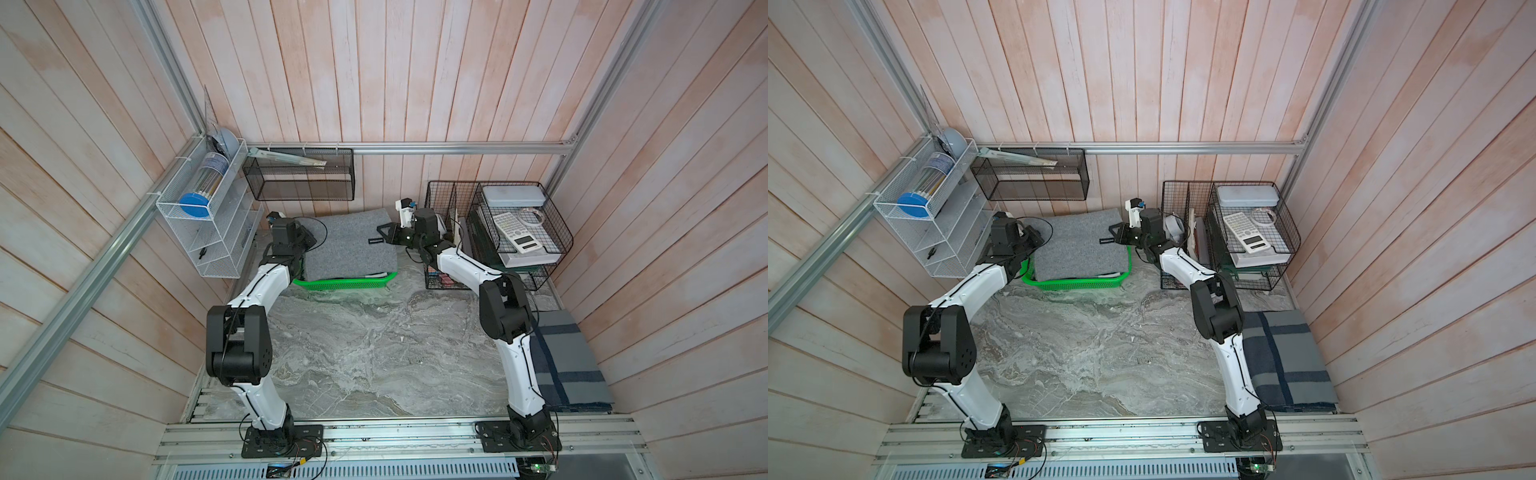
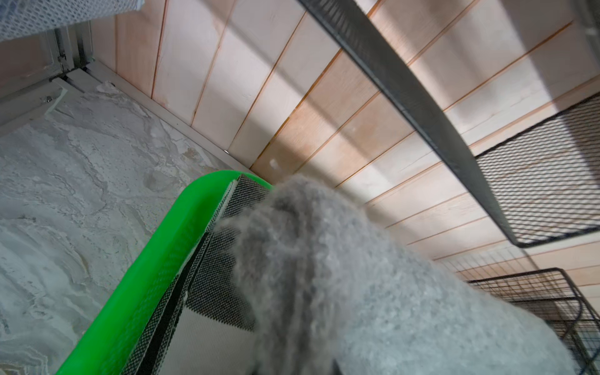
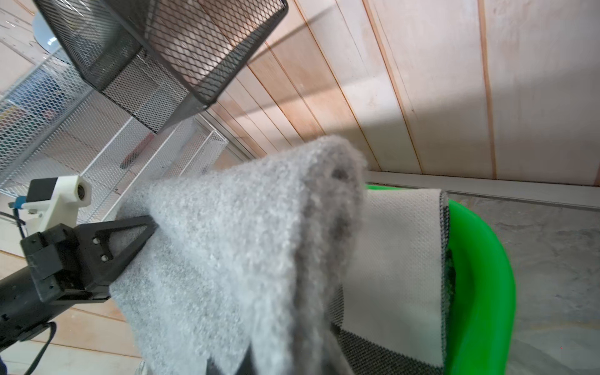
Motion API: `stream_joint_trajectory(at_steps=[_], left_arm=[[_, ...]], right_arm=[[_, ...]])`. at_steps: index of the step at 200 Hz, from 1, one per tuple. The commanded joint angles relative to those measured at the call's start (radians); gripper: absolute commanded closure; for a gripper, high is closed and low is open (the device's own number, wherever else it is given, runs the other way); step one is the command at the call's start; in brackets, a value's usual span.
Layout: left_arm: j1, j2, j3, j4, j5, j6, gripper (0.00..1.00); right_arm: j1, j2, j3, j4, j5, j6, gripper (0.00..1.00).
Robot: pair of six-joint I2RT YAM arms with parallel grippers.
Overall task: Put the folded scarf in the basket
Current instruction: Place the scarf in the basket.
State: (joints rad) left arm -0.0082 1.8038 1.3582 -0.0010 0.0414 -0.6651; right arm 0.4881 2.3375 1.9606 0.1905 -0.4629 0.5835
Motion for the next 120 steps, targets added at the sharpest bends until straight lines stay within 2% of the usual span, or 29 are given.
stream_joint_trajectory(at_steps=[1, 7, 16, 20, 28, 33, 47, 62, 71, 91, 120], left_arm=[[0.043, 0.042, 0.066, 0.001, -0.029, 0.012, 1.00], [0.047, 0.056, 0.081, -0.001, -0.016, 0.010, 1.00], [0.056, 0.074, 0.102, -0.011, 0.010, 0.005, 0.99], [0.059, 0.082, 0.110, -0.015, 0.024, 0.002, 0.90], [0.067, 0.088, 0.119, -0.013, 0.050, -0.008, 0.60], [0.071, 0.088, 0.120, -0.011, 0.058, -0.014, 0.48], [0.073, 0.075, 0.118, -0.009, 0.063, -0.024, 0.28], [0.073, 0.053, 0.118, -0.008, 0.076, -0.029, 0.10], [0.073, 0.033, 0.117, -0.014, 0.085, -0.038, 0.06], [0.068, -0.037, 0.081, 0.001, 0.126, -0.070, 0.04], [0.019, -0.198, -0.061, 0.051, 0.142, -0.110, 0.04]], right_arm=[[-0.044, 0.073, 0.115, -0.094, 0.004, 0.003, 0.98], [-0.046, 0.094, 0.151, -0.113, -0.002, 0.004, 0.93], [-0.045, 0.121, 0.198, -0.140, -0.010, 0.003, 0.80], [-0.045, 0.131, 0.215, -0.151, -0.012, 0.001, 0.74], [-0.046, 0.142, 0.245, -0.165, -0.018, -0.001, 0.63], [-0.045, 0.144, 0.255, -0.170, -0.020, -0.001, 0.57], [-0.044, 0.131, 0.256, -0.176, -0.020, -0.006, 0.44], [-0.042, 0.090, 0.233, -0.179, -0.004, -0.019, 0.37], [-0.038, 0.054, 0.203, -0.177, 0.009, -0.029, 0.36], [-0.027, -0.058, 0.094, -0.161, 0.036, -0.047, 0.35], [0.001, -0.318, -0.259, -0.017, 0.092, -0.053, 0.35]])
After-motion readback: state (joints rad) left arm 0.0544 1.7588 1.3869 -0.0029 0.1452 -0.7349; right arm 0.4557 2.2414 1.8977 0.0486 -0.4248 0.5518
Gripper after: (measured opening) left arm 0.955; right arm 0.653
